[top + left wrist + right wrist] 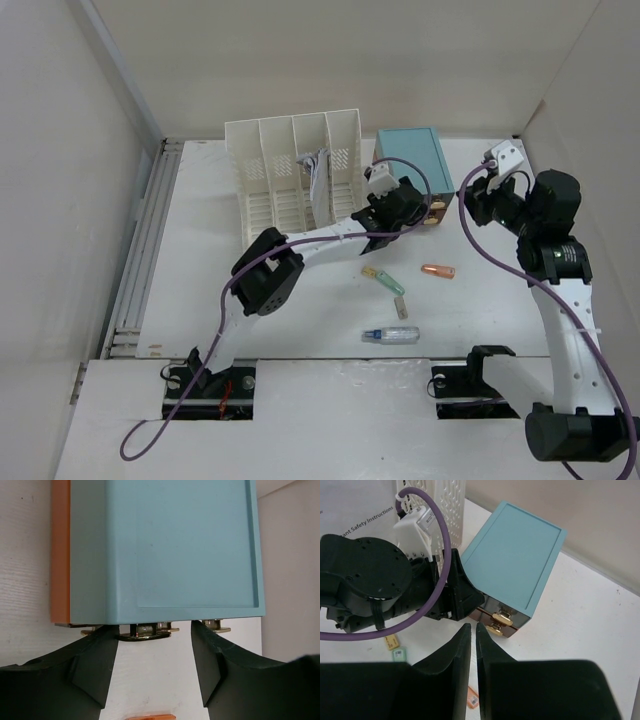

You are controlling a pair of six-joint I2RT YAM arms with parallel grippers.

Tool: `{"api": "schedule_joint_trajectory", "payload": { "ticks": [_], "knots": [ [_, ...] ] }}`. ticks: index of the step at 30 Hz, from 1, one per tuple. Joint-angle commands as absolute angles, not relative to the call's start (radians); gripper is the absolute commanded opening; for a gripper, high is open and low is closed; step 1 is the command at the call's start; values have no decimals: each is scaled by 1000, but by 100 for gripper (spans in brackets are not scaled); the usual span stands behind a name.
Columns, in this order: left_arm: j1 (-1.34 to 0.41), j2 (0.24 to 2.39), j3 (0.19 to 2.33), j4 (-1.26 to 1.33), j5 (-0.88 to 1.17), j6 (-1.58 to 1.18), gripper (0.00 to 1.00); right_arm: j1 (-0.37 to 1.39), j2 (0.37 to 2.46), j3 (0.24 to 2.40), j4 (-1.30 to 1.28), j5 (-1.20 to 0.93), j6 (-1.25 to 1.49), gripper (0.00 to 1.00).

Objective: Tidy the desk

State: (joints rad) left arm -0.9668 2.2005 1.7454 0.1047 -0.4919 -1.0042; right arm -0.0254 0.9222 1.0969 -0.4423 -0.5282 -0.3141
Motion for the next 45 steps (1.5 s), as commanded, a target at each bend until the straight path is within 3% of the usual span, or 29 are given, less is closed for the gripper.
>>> {"api": "schedule_joint_trajectory", "payload": {
  "ticks": [1, 6, 8, 12, 18, 41, 44, 45],
  "knots": [
    [-962, 2220, 1824, 89, -538, -1026, 55, -35, 894, 1097, -397, -514, -281, 15],
    [-962, 2241, 1836, 67, -538, -1037, 49, -35, 874, 1078, -379, -483, -261, 18],
    [-962, 2250, 1836, 67, -548, -1048, 37, -35, 865, 1078, -379, -483, -261, 18],
    [-962, 2259, 1827, 58, -557, -1048, 23, -35, 865, 1078, -379, -483, -252, 18],
    [-953, 2247, 1806, 57, -566, -1057, 10, -35, 865, 1069, -379, -474, -252, 18],
    [-1161, 2079, 1477, 196, -614, -1035, 10, -35, 865, 1069, -370, -474, -252, 19],
    [-1161, 2059, 1454, 206, -614, -1046, 15, -35, 865, 1069, -370, -474, -252, 19],
    [-1161, 2059, 1454, 206, -614, -1046, 22, -35, 865, 1069, -370, -474, -252, 19]
  ]
}}
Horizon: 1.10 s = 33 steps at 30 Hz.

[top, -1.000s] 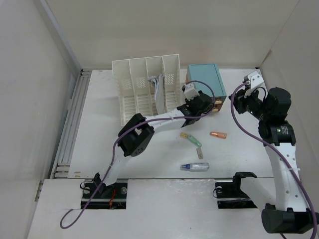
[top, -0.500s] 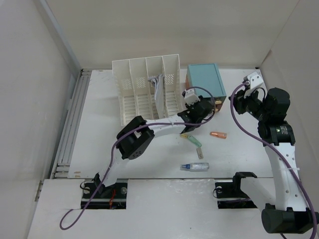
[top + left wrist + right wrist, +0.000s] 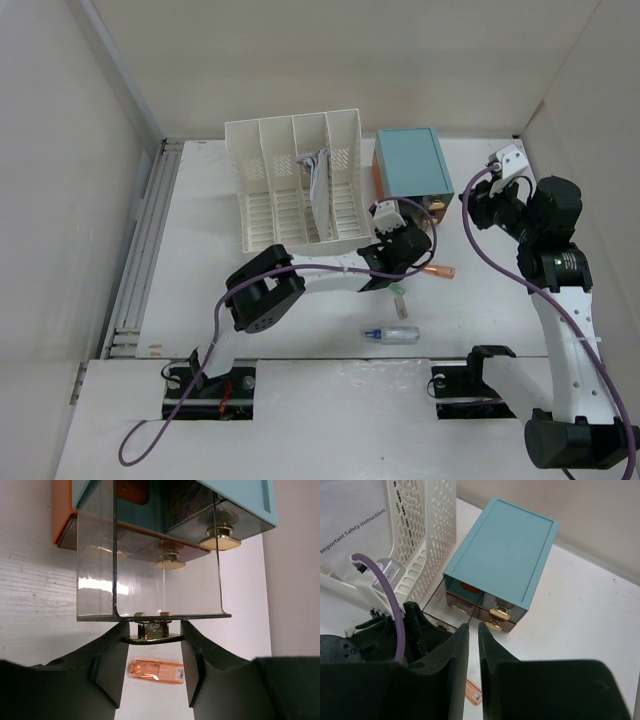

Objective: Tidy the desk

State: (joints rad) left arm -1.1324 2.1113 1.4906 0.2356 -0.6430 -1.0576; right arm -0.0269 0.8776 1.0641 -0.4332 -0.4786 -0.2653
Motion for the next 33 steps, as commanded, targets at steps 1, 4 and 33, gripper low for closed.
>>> {"api": "schedule_joint_trajectory", "payload": {
  "ticks": [1, 4, 33],
  "knots": [
    [-1161, 2045, 1442, 216, -614, -1037, 31, -35, 865, 1069, -370, -474, -252, 19],
    [-1170, 2033, 1442, 216, -614, -1025, 72, -35, 865, 1069, -370, -465, -252, 19],
    [-1427, 636, 513, 126, -750, -512, 82, 0, 1000, 1150, -1305, -893, -1751, 39]
  ]
}}
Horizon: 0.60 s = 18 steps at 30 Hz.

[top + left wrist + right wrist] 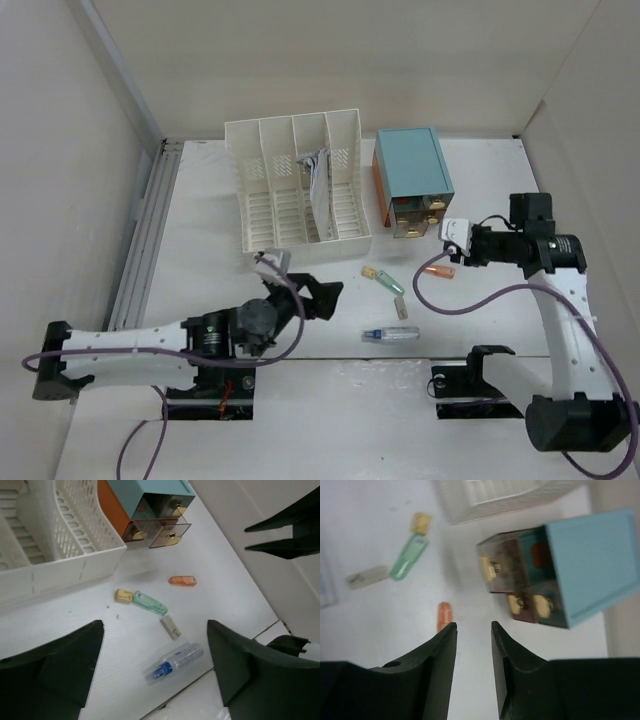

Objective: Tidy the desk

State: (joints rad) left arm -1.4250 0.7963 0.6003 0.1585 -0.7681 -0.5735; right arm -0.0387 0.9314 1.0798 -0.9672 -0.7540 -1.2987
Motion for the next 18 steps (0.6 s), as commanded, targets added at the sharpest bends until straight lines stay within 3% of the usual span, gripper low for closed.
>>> {"api": "schedule_joint_trajectory", "payload": {
  "ticks": [1, 4, 10, 18],
  "knots": [
    [-1427, 588, 490, 114, -750, -512, 90, 0, 1032, 1164, -1351, -882, -1788, 39],
    [-1427, 420, 436, 71, -739, -554, 99, 170, 1113, 1148, -1384, -829, -1749, 44],
    [-1427, 301, 376, 37, -696, -589, 99, 468, 1215, 1098, -1315, -822, -1628, 56],
    [-1427, 360, 385, -21, -696, -607, 99, 741, 1261, 982, -934, -672, -1114, 55]
  ]
}}
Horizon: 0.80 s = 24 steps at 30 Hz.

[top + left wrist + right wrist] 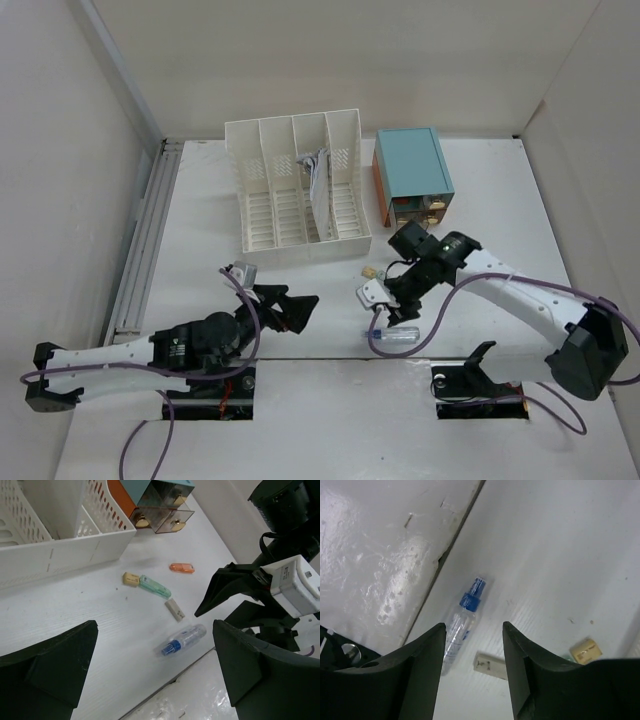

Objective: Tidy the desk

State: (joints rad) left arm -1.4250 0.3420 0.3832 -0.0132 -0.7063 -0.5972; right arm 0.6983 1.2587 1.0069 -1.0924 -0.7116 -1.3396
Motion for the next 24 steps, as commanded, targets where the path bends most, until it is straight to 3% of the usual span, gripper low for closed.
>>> {"api": "schedule_joint_trajectory", "payload": {
  "ticks": [1, 7, 24],
  "knots": [
    [-1427, 360, 385, -21, -696, -607, 99, 750, 1261, 971, -887, -643, -1073, 55],
    [-1427, 360, 403, -31, -725, -598, 99, 819, 1313, 902, -787, -532, -925, 56],
    [-1427, 296, 422, -109, -764, -598, 99, 905, 1463, 933, -862, -413, -876, 56]
  ]
}}
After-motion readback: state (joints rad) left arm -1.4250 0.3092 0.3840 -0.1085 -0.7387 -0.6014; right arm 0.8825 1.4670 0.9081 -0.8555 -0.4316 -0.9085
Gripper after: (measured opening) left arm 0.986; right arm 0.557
